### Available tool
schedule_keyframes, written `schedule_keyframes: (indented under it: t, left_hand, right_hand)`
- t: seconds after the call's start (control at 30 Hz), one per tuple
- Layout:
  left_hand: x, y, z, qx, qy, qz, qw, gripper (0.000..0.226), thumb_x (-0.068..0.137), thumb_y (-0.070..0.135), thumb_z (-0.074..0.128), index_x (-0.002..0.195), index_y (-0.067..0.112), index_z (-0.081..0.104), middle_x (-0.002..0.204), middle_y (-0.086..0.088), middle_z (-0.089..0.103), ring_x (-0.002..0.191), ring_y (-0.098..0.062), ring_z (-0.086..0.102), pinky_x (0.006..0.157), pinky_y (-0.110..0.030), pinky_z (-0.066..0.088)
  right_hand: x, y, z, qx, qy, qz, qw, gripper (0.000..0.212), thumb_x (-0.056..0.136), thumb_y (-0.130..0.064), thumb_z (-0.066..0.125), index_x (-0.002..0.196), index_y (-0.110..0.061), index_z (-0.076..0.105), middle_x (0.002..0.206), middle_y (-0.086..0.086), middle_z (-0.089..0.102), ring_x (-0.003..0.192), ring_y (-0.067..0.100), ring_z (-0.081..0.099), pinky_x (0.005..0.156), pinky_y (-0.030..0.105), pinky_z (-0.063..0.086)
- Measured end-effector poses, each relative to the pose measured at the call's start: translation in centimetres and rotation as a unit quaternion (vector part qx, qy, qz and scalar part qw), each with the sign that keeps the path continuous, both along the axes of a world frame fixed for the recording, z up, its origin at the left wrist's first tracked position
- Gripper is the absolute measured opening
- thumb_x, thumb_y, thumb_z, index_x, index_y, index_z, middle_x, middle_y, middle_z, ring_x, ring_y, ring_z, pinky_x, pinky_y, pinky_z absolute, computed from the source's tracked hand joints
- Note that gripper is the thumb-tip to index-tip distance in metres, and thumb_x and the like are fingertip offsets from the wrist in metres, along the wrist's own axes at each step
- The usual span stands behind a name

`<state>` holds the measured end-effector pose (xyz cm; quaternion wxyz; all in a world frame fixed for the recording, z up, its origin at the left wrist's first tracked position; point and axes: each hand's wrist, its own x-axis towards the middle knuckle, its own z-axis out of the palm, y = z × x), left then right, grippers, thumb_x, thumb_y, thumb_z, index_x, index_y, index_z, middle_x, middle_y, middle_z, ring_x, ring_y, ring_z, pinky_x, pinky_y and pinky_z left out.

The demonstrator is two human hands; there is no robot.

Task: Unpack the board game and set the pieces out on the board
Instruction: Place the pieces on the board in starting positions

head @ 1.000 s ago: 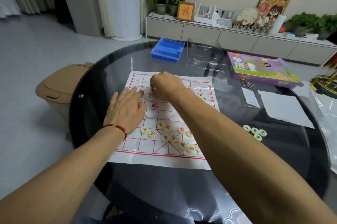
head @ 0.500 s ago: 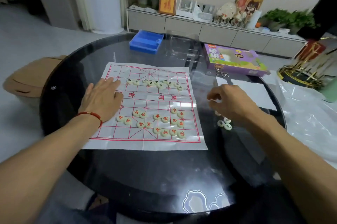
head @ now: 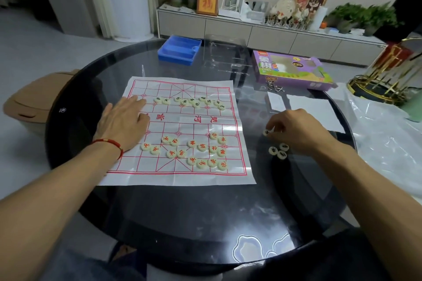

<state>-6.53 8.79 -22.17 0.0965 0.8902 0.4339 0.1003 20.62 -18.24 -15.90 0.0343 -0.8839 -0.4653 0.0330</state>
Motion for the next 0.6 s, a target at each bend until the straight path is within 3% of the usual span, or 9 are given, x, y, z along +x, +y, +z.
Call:
schedule_keyframes:
  t: [0.23, 0.37, 0.6]
  left_hand:
    - [-0.1, 0.1, -0.1, 0.005, -0.01, -0.004, 1.0, 0.051, 0.104, 0.036, 0.041, 0.152, 0.02, 0.038, 0.16, -0.006, 0.034, 0.148, -0.027, 0.03, 0.123, -0.053, 0.014]
    - [-0.1, 0.3, -0.5, 0.012, -0.021, -0.004, 1.0, 0.051, 0.103, 0.036, 0.039, 0.153, 0.022, 0.038, 0.16, -0.004, 0.034, 0.148, -0.025, 0.029, 0.123, -0.051, 0.014]
    - [0.0, 0.4, -1.0, 0.035, -0.03, 0.002, 0.999, 0.05, 0.102, 0.035, 0.04, 0.151, 0.025, 0.041, 0.159, -0.003, 0.036, 0.148, -0.022, 0.029, 0.123, -0.052, 0.014]
  right_hand:
    - [-3.8, 7.6, 0.9, 0.114, -0.004, 0.116, 0.987, 0.023, 0.091, -0.03, 0.074, 0.11, -0.018, 0.076, 0.1, 0.002, 0.075, 0.083, 0.018, 0.07, 0.076, 0.036, 0.062]
    - [-6.4, 16.3, 1.1, 0.127, 0.012, 0.154, 0.98, 0.024, 0.091, -0.03, 0.073, 0.112, -0.02, 0.074, 0.102, 0.002, 0.075, 0.087, 0.02, 0.07, 0.08, 0.043, 0.062]
    - [-9.4, 26.0, 0.2, 0.079, -0.005, 0.123, 0.989, 0.021, 0.089, -0.016, 0.072, 0.11, -0.016, 0.07, 0.104, 0.006, 0.069, 0.09, 0.027, 0.064, 0.079, 0.041, 0.057]
